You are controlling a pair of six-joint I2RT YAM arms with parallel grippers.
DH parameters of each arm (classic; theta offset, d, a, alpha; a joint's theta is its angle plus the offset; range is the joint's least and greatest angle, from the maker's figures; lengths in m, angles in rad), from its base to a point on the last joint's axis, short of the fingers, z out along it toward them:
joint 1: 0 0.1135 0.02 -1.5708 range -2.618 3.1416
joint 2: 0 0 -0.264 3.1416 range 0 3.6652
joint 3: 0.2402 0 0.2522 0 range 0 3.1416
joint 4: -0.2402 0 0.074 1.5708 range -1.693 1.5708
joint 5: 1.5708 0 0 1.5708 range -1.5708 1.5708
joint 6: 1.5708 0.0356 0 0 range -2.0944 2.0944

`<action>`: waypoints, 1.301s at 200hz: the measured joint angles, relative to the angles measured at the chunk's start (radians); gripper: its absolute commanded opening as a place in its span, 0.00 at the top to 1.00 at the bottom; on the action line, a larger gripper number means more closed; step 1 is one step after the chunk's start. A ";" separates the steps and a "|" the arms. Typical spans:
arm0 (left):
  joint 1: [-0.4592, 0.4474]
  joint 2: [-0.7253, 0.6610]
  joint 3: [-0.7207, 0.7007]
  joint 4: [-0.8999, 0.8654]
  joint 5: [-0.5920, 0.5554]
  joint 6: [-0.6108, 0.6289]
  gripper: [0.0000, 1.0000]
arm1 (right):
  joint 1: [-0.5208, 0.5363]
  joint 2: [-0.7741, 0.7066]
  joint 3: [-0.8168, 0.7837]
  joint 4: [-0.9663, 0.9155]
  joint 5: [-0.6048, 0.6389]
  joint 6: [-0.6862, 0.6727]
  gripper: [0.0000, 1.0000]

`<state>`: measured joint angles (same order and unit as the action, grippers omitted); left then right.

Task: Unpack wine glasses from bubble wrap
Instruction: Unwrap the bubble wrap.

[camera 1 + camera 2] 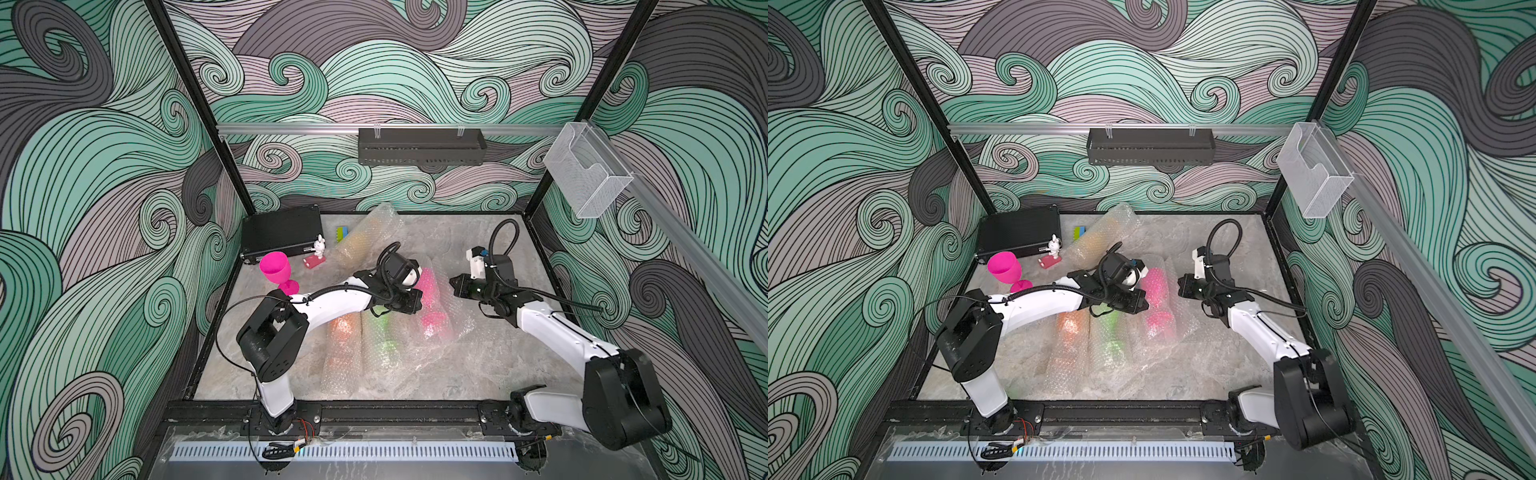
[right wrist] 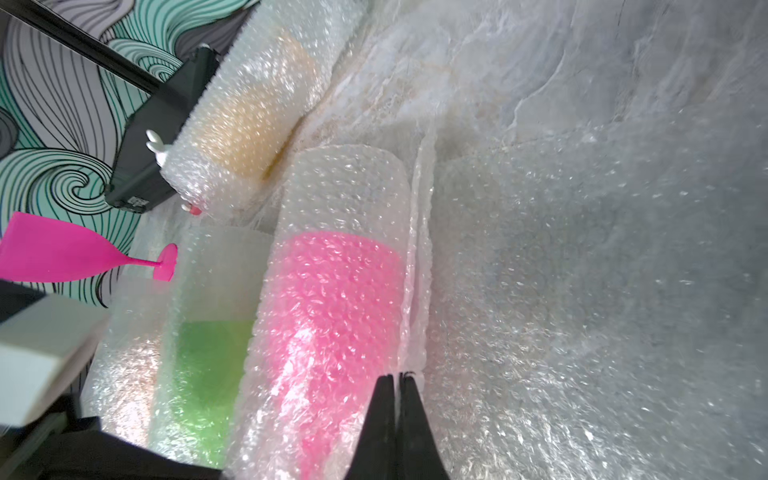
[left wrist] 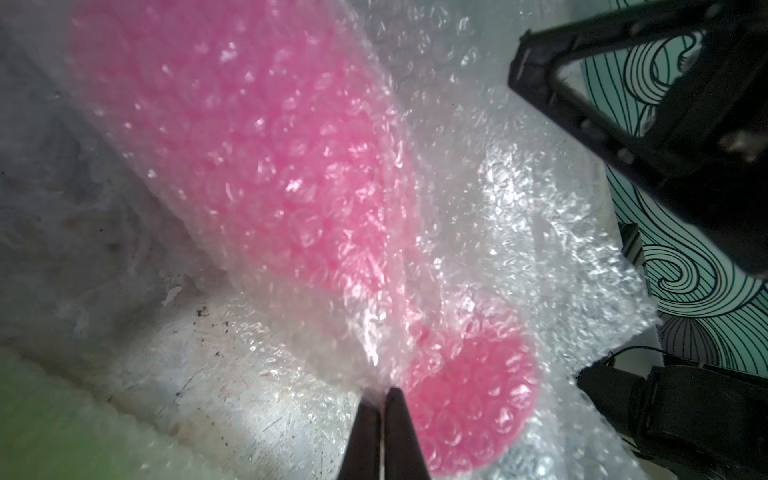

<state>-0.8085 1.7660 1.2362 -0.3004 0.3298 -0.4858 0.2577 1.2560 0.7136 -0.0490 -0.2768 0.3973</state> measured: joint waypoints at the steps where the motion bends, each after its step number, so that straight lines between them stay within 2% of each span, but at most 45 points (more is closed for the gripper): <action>1: 0.000 0.002 0.002 0.002 0.001 0.000 1.00 | 0.000 -0.005 0.000 -0.001 0.001 0.000 0.98; 56: -0.012 0.119 0.133 0.054 0.056 -0.004 1.00 | -0.065 -0.150 -0.048 -0.023 0.094 0.000 0.99; 79: -0.018 0.179 0.180 0.062 0.087 -0.012 0.79 | -0.097 -0.150 -0.069 -0.026 0.129 0.000 0.98; 90: -0.019 0.204 0.191 0.058 0.099 -0.016 0.72 | -0.114 -0.146 -0.079 -0.029 0.140 0.000 0.98; 117: -0.019 0.228 0.190 0.027 0.106 -0.019 0.66 | -0.159 -0.135 -0.088 -0.034 0.150 0.000 0.98; 168: -0.019 0.227 0.190 -0.006 0.103 -0.018 0.60 | -0.213 -0.137 -0.088 -0.040 0.159 0.000 0.97; 197: -0.019 0.224 0.192 -0.046 0.082 -0.022 0.57 | -0.226 -0.152 -0.088 -0.058 0.168 0.006 0.84; 229: -0.018 0.221 0.203 -0.089 0.071 -0.039 0.55 | -0.229 -0.150 -0.088 -0.080 0.172 0.008 0.52; 260: -0.019 0.220 0.223 -0.093 0.074 -0.065 0.54 | -0.241 -0.153 -0.088 -0.107 0.185 0.012 0.43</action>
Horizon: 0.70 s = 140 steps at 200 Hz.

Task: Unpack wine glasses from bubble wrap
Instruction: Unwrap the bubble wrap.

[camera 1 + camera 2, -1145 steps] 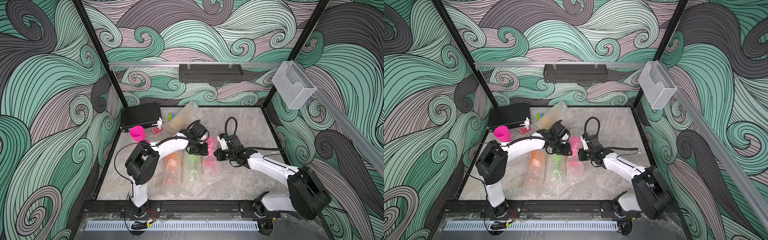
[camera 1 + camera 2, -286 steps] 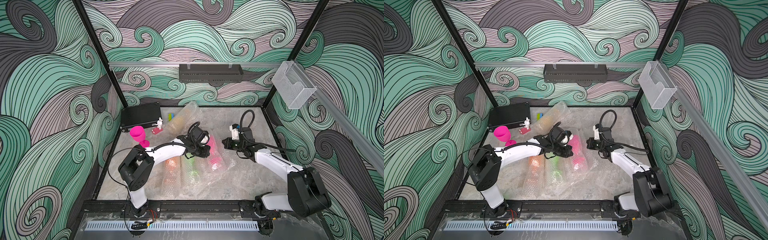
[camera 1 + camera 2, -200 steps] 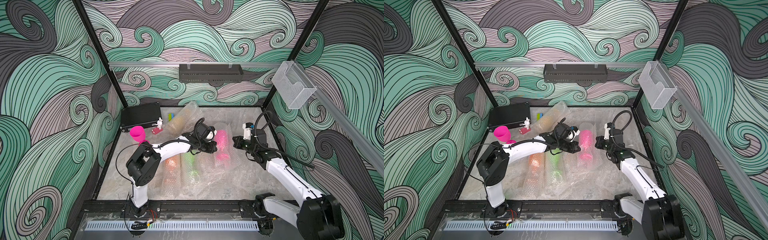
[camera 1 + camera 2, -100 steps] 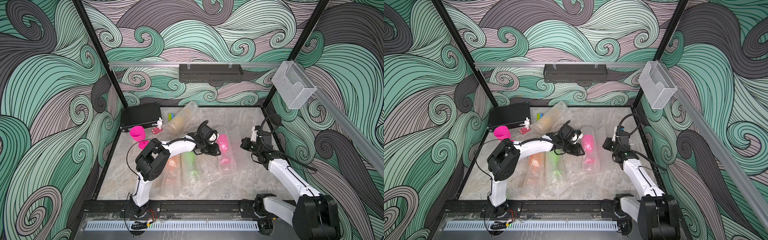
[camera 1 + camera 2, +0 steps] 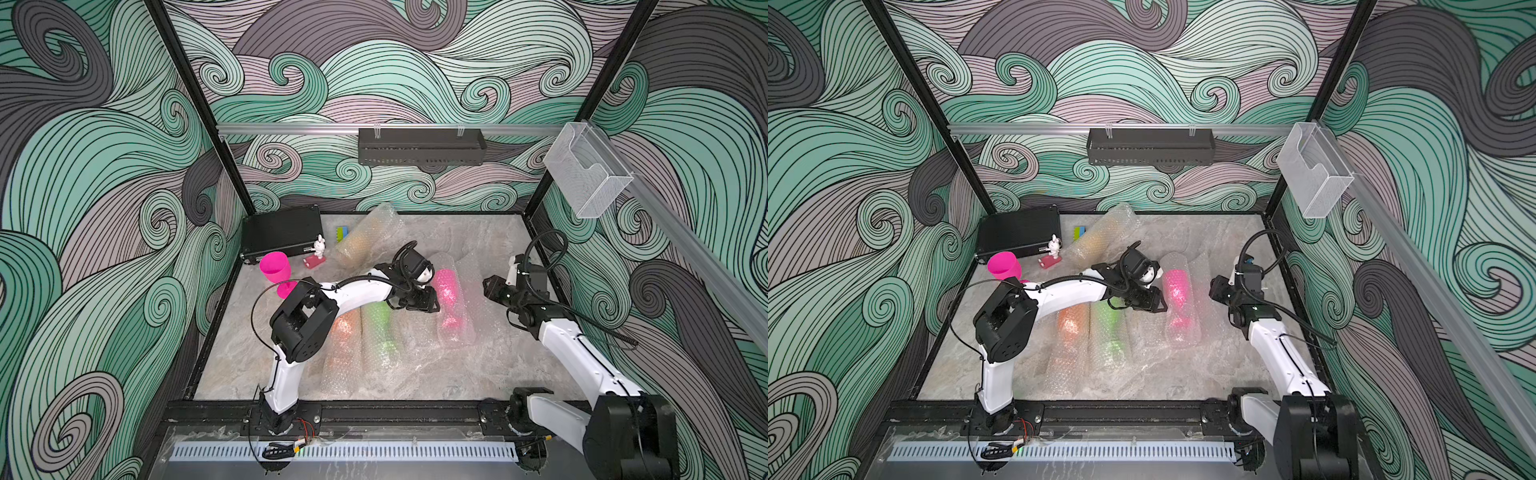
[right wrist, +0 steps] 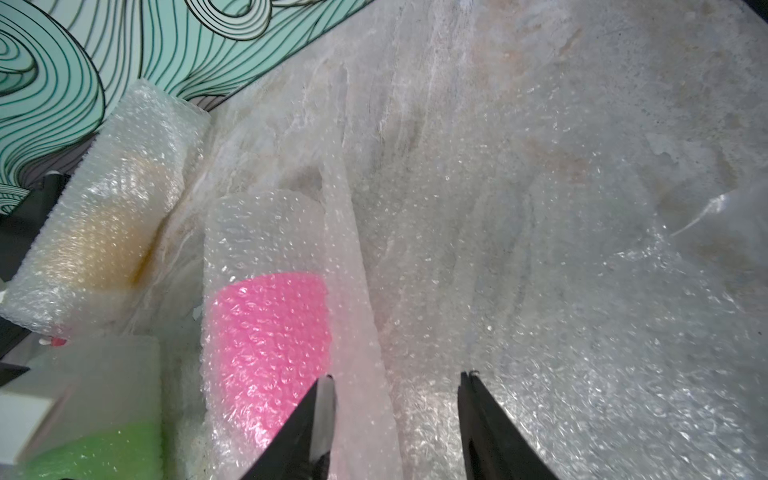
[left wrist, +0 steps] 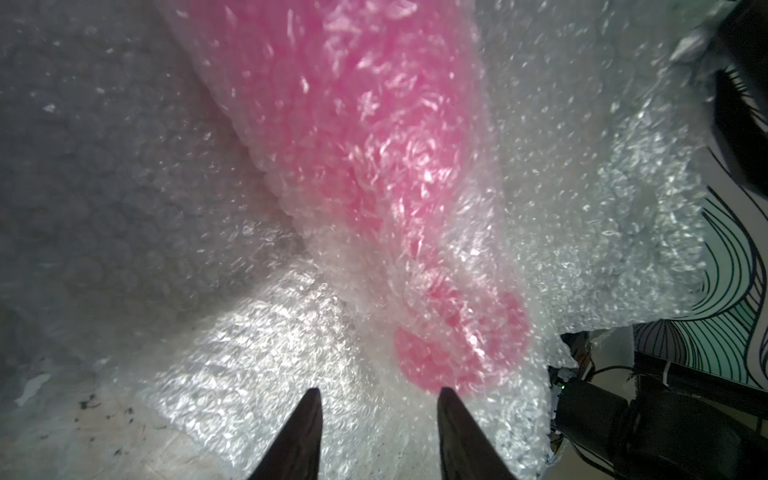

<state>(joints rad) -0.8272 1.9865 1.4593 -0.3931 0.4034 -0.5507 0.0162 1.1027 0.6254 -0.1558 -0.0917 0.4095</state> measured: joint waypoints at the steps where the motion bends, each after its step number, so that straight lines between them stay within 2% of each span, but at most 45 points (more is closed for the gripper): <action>1: 0.000 0.000 0.001 0.000 0.000 -0.001 0.54 | -0.001 0.000 0.000 -0.001 0.001 0.000 0.43; 63: -0.017 0.006 0.093 -0.042 0.001 -0.023 0.53 | -0.100 -0.058 0.003 -0.058 0.019 0.011 0.40; 114: -0.042 0.109 0.202 -0.092 -0.017 -0.014 0.53 | -0.111 -0.057 0.004 -0.058 -0.025 0.034 0.40; 140: -0.046 0.144 0.212 -0.148 -0.053 0.006 0.54 | -0.114 -0.051 0.004 -0.055 -0.046 0.042 0.40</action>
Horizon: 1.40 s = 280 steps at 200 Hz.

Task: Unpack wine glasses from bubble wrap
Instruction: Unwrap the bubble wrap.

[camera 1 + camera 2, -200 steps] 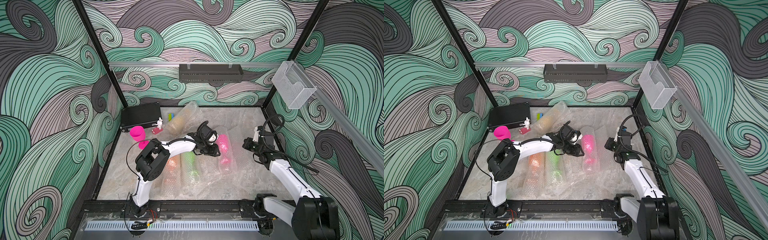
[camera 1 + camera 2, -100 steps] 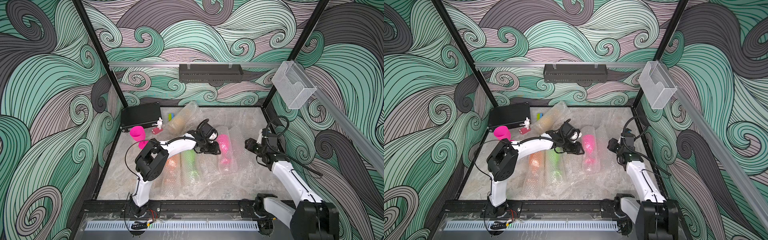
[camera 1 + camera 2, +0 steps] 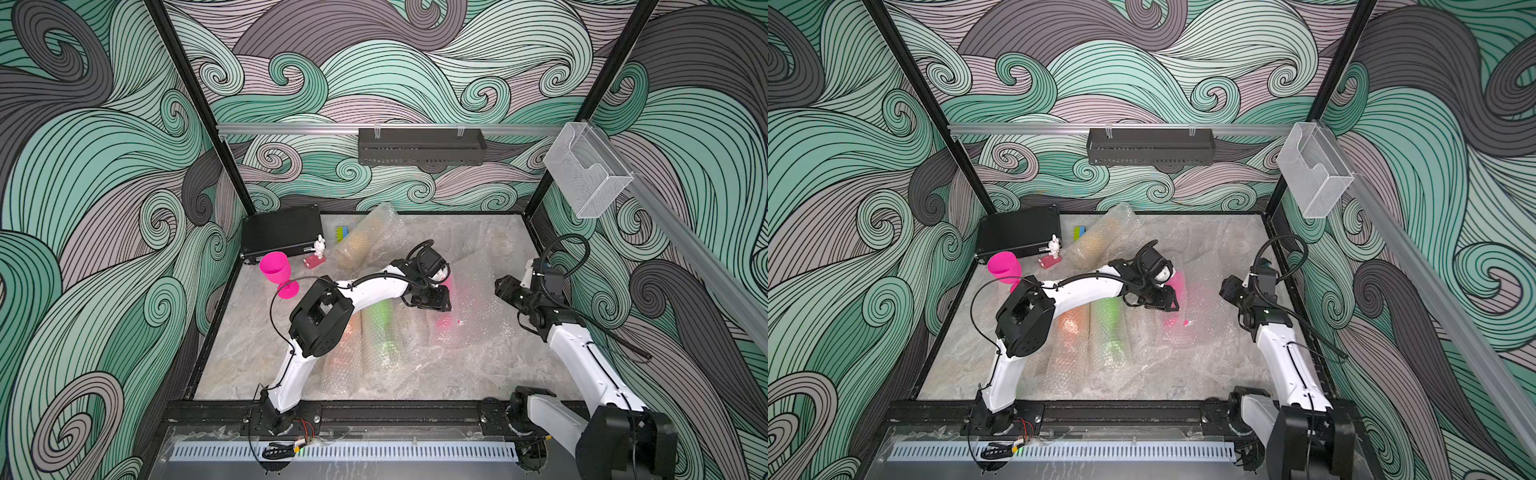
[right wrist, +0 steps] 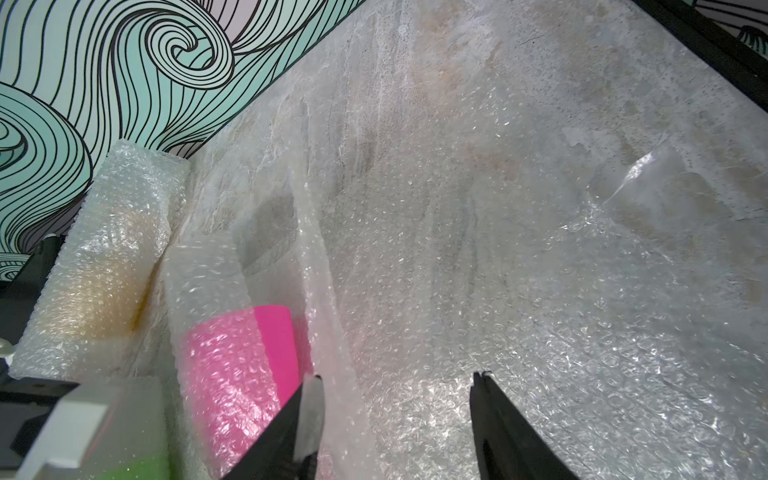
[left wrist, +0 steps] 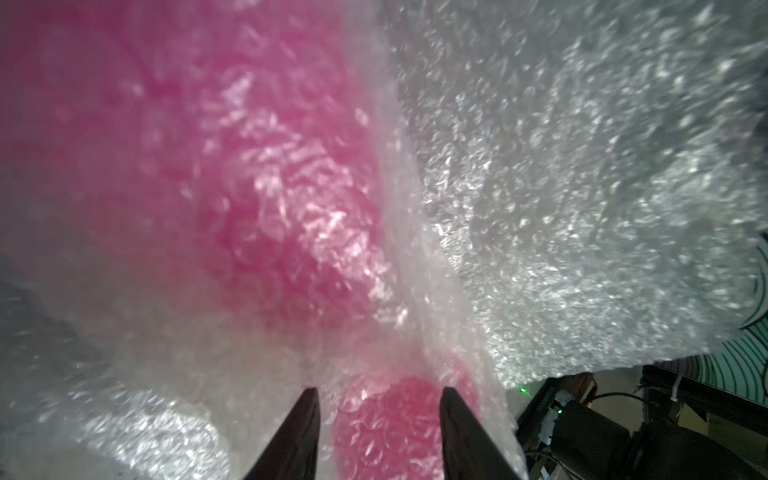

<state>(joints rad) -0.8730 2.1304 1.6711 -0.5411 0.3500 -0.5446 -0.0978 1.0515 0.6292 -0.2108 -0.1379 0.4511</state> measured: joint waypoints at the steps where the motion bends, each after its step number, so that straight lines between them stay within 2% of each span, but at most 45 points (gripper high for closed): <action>1: 0.000 0.000 0.000 -0.002 -0.001 0.000 0.54 | 0.000 0.000 0.000 0.000 0.000 0.000 0.40; 38: 0.000 0.000 -0.008 -0.051 -0.056 0.023 0.55 | -0.010 0.014 -0.002 0.009 -0.019 0.004 0.40; 80: 0.027 -0.032 -0.118 -0.070 -0.092 0.026 0.55 | -0.015 0.015 -0.003 0.012 -0.026 0.006 0.39; 120: 0.090 -0.128 -0.202 -0.100 -0.135 0.026 0.56 | -0.019 0.015 -0.010 0.019 -0.028 0.005 0.39; 165: 0.136 -0.257 -0.201 -0.124 -0.183 0.032 0.56 | -0.021 0.042 -0.017 0.029 -0.039 0.006 0.39; 223: 0.135 -0.313 -0.173 -0.130 -0.158 0.037 0.57 | -0.025 0.053 -0.020 0.035 -0.058 0.006 0.38; 280: 0.117 -0.320 -0.148 -0.067 -0.032 -0.016 0.59 | -0.026 0.064 -0.020 0.039 -0.068 0.006 0.38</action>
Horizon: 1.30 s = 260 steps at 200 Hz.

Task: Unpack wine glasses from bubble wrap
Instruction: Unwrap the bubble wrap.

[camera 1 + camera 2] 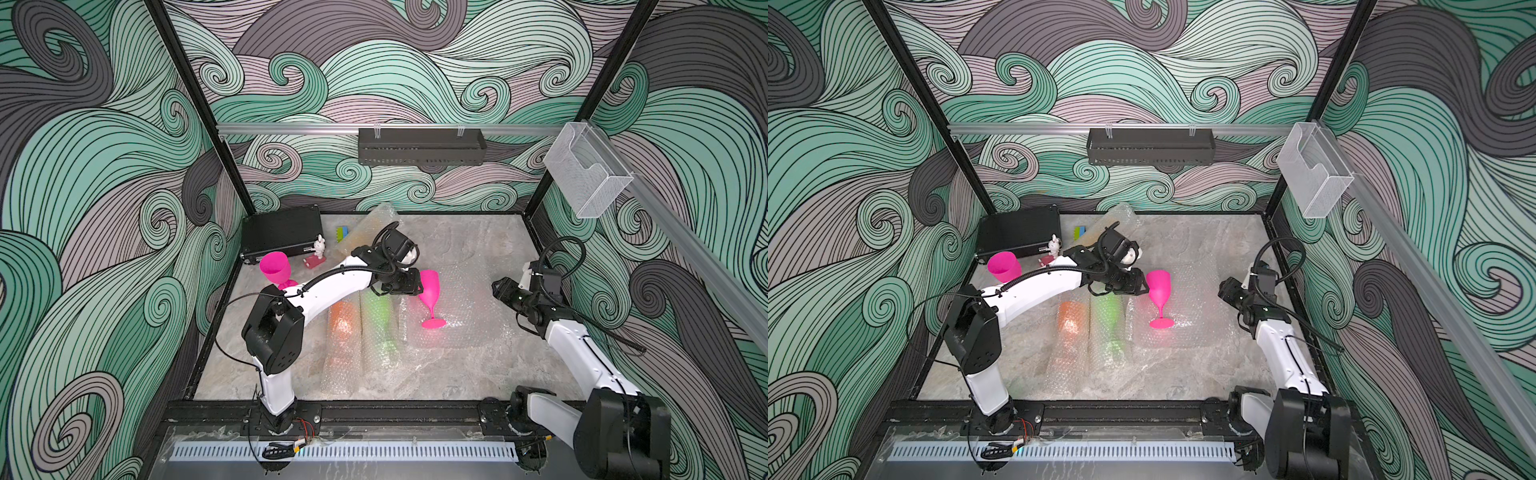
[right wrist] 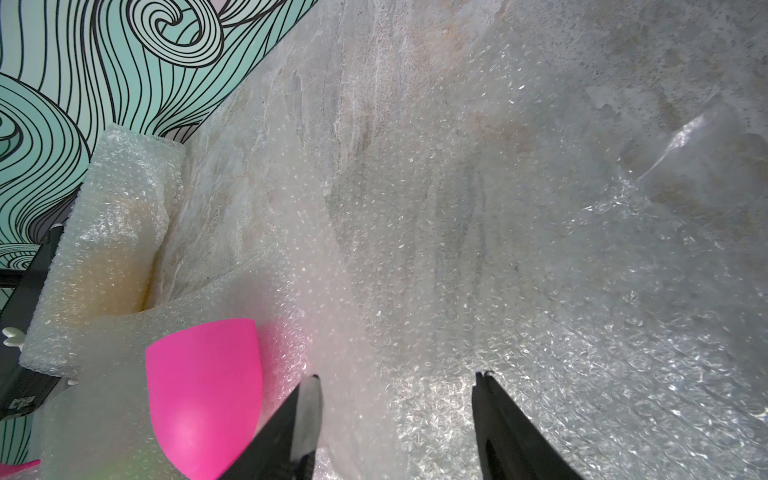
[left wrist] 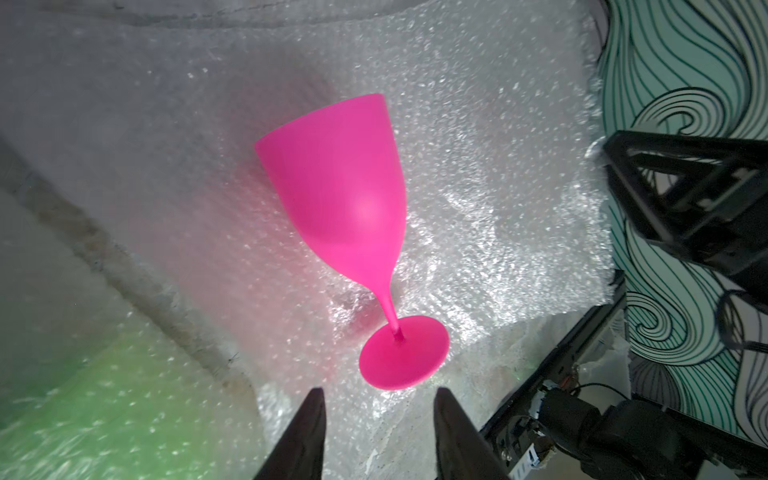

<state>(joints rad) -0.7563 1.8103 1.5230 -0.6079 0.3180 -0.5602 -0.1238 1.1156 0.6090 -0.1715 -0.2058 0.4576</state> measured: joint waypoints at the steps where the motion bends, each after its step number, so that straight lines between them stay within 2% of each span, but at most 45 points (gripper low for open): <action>1: 0.000 0.000 0.000 0.002 0.002 -0.001 0.59 | 0.000 0.000 0.000 0.000 0.000 0.000 0.38; 36: -0.008 0.031 -0.012 0.053 0.037 -0.025 0.64 | 0.000 0.003 0.000 0.005 -0.003 0.000 0.38; 98: -0.008 0.209 -0.123 0.100 0.042 -0.062 0.71 | -0.016 0.038 0.000 0.019 -0.008 0.009 0.38; 139: -0.008 0.226 -0.127 0.116 0.036 -0.065 0.72 | -0.049 0.060 0.000 0.026 -0.016 0.021 0.36; 161: -0.008 0.233 -0.137 0.123 0.032 -0.066 0.73 | -0.091 0.081 0.000 0.028 -0.030 0.028 0.29; 260: -0.006 0.241 -0.154 0.160 0.050 -0.077 0.73 | -0.332 0.192 0.001 0.158 -0.241 0.173 0.28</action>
<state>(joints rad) -0.7624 2.0514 1.3693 -0.4480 0.3679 -0.6376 -0.4557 1.3075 0.6098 -0.0135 -0.4465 0.6304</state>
